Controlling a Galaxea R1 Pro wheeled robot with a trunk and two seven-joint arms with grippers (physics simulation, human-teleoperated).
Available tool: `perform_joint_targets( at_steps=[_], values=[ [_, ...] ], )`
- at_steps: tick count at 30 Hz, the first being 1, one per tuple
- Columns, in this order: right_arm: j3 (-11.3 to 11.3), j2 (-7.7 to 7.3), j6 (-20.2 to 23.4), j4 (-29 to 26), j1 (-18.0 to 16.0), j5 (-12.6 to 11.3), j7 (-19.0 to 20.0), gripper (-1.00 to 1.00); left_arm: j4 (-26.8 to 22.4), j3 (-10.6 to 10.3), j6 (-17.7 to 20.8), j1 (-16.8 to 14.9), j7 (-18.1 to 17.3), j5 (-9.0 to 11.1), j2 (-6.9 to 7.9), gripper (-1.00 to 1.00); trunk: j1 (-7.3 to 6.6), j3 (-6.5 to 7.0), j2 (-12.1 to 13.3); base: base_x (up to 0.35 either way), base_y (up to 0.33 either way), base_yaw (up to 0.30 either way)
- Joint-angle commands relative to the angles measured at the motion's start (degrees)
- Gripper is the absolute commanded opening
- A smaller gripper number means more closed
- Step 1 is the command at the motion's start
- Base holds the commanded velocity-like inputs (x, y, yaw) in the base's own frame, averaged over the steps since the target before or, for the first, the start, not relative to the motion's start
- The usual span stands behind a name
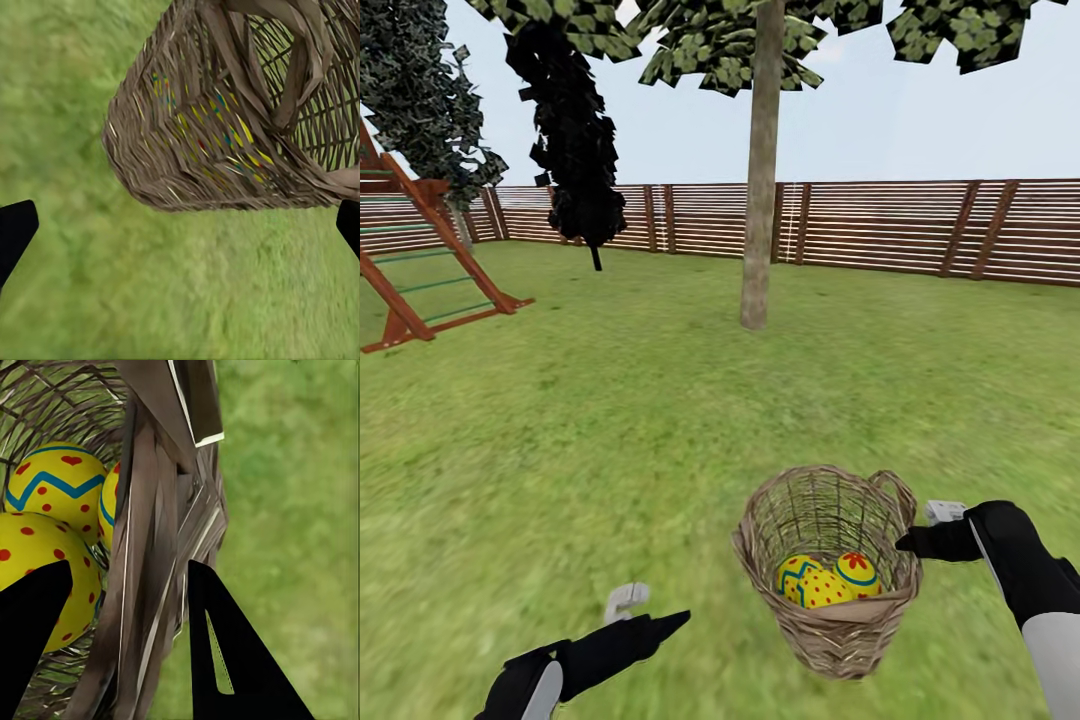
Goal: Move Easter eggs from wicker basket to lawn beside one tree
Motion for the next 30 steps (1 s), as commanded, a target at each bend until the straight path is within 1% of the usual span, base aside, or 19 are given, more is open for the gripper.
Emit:
perform_joint_targets(
  at_steps=[1,13,30],
  values=[
    [-0.1,0.02,0.3,-0.1,0.0,0.0,0.6,-1.00,0.0,0.0,0.4,0.0,0.0,0.3,-0.05,1.00,0.03,-0.05,0.0,0.343,-0.073,0.000],
    [-0.1,0.12,0.3,0.0,0.0,-0.1,0.6,-1.00,0.0,0.0,0.4,0.0,0.0,0.4,-0.08,1.00,0.03,-0.05,0.0,0.343,-0.069,0.000],
    [-0.1,0.28,0.1,0.0,0.0,0.0,0.6,-1.00,0.0,0.1,0.3,0.0,0.1,0.3,-0.08,1.00,0.03,-0.05,0.0,0.343,-0.006,0.000]
  ],
)
